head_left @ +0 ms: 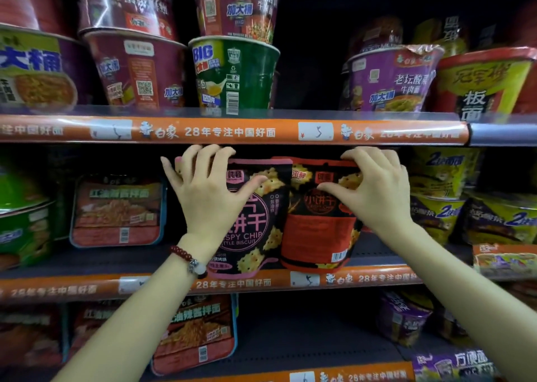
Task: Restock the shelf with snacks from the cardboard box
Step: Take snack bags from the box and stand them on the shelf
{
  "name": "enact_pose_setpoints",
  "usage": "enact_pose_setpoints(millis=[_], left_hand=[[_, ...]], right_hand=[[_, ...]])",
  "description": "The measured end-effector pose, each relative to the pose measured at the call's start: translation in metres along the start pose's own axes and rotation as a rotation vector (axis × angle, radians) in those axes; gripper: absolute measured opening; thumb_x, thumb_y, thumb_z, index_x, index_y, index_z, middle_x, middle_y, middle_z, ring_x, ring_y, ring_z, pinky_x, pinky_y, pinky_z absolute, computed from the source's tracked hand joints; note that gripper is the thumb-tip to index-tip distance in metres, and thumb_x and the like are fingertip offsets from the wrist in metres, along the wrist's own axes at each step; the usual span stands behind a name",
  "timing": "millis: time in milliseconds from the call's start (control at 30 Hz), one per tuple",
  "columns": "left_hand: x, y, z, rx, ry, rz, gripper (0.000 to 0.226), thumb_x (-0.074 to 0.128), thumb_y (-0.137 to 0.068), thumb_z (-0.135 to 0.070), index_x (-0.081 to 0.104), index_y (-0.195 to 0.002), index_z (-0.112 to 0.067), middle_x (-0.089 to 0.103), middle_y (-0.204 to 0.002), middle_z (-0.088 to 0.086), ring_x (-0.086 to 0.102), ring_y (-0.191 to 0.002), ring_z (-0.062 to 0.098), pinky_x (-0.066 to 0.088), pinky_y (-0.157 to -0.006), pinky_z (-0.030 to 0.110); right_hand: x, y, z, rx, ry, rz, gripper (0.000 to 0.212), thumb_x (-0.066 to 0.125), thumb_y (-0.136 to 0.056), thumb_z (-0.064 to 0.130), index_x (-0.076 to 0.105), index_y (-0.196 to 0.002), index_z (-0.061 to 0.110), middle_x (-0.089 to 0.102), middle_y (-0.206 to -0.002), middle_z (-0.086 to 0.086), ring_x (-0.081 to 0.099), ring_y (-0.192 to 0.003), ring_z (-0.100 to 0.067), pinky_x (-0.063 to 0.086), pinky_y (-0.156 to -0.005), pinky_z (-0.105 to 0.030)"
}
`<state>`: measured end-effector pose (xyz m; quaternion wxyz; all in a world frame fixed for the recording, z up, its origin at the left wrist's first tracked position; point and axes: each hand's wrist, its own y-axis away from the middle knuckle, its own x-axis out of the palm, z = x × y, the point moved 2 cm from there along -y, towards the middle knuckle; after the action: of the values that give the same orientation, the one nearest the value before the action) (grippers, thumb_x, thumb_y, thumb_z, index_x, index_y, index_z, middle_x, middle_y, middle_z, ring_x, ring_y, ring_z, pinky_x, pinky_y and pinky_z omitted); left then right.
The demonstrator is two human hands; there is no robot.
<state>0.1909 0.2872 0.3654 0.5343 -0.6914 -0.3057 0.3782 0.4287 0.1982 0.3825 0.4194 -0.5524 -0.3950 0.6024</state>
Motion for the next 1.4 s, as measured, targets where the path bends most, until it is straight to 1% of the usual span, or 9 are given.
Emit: enact_pose_setpoints(millis=[233,400,500,600,733,933,1033,1233,1400], left_hand=[[0.001,0.007,-0.001,-0.068,0.306,-0.001,0.051,0.066,-0.079,-0.048,0.058,-0.117,-0.015,0.048,-0.127,0.01,0.04,-0.126,0.027,0.036,-0.105,0.051],[-0.01,0.011,0.01,-0.166,0.487,0.031,0.068,0.078,-0.073,-0.034,0.047,-0.131,-0.016,0.033,-0.139,0.01,0.031,-0.133,0.018,0.023,-0.112,0.015],[-0.009,0.019,0.019,-0.379,0.584,0.124,0.101,0.081,-0.066,-0.041,0.022,-0.146,-0.025,0.018,-0.153,0.003,0.018,-0.142,0.014,0.018,-0.112,0.022],[-0.003,0.03,0.024,-0.615,0.795,0.264,0.113,0.079,-0.062,-0.047,0.009,-0.149,-0.034,0.023,-0.154,-0.009,0.023,-0.14,0.009,0.022,-0.112,0.03],[0.006,0.042,0.04,-0.683,1.001,0.51,0.108,0.087,-0.055,-0.036,0.023,-0.142,-0.036,0.05,-0.123,-0.016,0.052,-0.113,0.007,0.043,-0.097,0.034],[0.001,0.044,0.059,-0.633,1.076,0.844,0.103,0.088,-0.011,-0.058,0.051,-0.104,-0.037,0.065,-0.104,-0.006,0.066,-0.093,0.008,0.05,-0.077,0.024],[0.007,0.038,0.056,-0.67,1.082,0.783,0.087,0.091,-0.022,-0.049,0.056,-0.099,-0.03,0.067,-0.103,-0.004,0.066,-0.096,0.011,0.053,-0.086,0.032],[0.037,0.022,0.074,-0.845,0.873,0.493,0.067,0.086,-0.06,-0.025,0.053,-0.118,-0.017,0.065,-0.11,-0.001,0.061,-0.107,0.022,0.048,-0.098,0.046],[0.054,0.032,0.076,-0.873,0.92,0.639,0.065,0.082,-0.068,-0.018,0.05,-0.125,-0.016,0.062,-0.115,0.001,0.058,-0.111,0.022,0.045,-0.101,0.043]], right_hand=[[0.014,0.027,0.001,0.369,-0.603,-0.004,0.092,0.083,-0.068,0.032,0.03,-0.143,0.025,0.036,-0.145,0.0,0.035,-0.131,-0.008,0.033,-0.109,-0.03],[0.022,0.039,-0.006,0.487,-0.839,0.017,0.109,0.084,-0.069,0.023,0.012,-0.149,0.035,0.031,-0.148,0.019,0.034,-0.133,0.003,0.034,-0.11,-0.025],[0.03,0.048,-0.012,0.547,-0.936,0.044,0.106,0.085,-0.067,0.02,0.017,-0.147,0.034,0.042,-0.138,0.023,0.045,-0.122,0.009,0.042,-0.098,-0.019],[0.036,0.058,-0.017,0.606,-0.952,0.102,0.095,0.087,-0.063,0.027,0.032,-0.14,0.031,0.053,-0.132,0.01,0.053,-0.12,-0.008,0.046,-0.099,-0.035],[0.04,0.063,-0.022,0.704,-1.048,0.251,0.078,0.087,-0.056,0.036,0.048,-0.124,0.03,0.062,-0.12,0.005,0.061,-0.11,-0.015,0.05,-0.096,-0.042],[0.044,0.067,-0.037,0.773,-1.179,0.549,0.084,0.093,-0.044,0.037,0.056,-0.117,0.016,0.069,-0.114,-0.007,0.067,-0.104,-0.025,0.049,-0.096,-0.052],[0.045,0.059,-0.03,0.763,-1.215,0.51,0.052,0.084,-0.057,0.025,0.067,-0.105,0.011,0.073,-0.104,-0.009,0.069,-0.1,-0.027,0.049,-0.096,-0.051],[0.062,0.037,-0.036,0.83,-1.12,0.332,0.03,0.084,-0.067,0.023,0.071,-0.093,0.015,0.074,-0.097,-0.005,0.069,-0.095,-0.024,0.053,-0.09,-0.044],[0.081,0.036,-0.04,0.832,-1.09,0.372,0.026,0.08,-0.072,0.023,0.07,-0.094,0.014,0.073,-0.099,-0.005,0.069,-0.094,-0.021,0.053,-0.091,-0.043]])
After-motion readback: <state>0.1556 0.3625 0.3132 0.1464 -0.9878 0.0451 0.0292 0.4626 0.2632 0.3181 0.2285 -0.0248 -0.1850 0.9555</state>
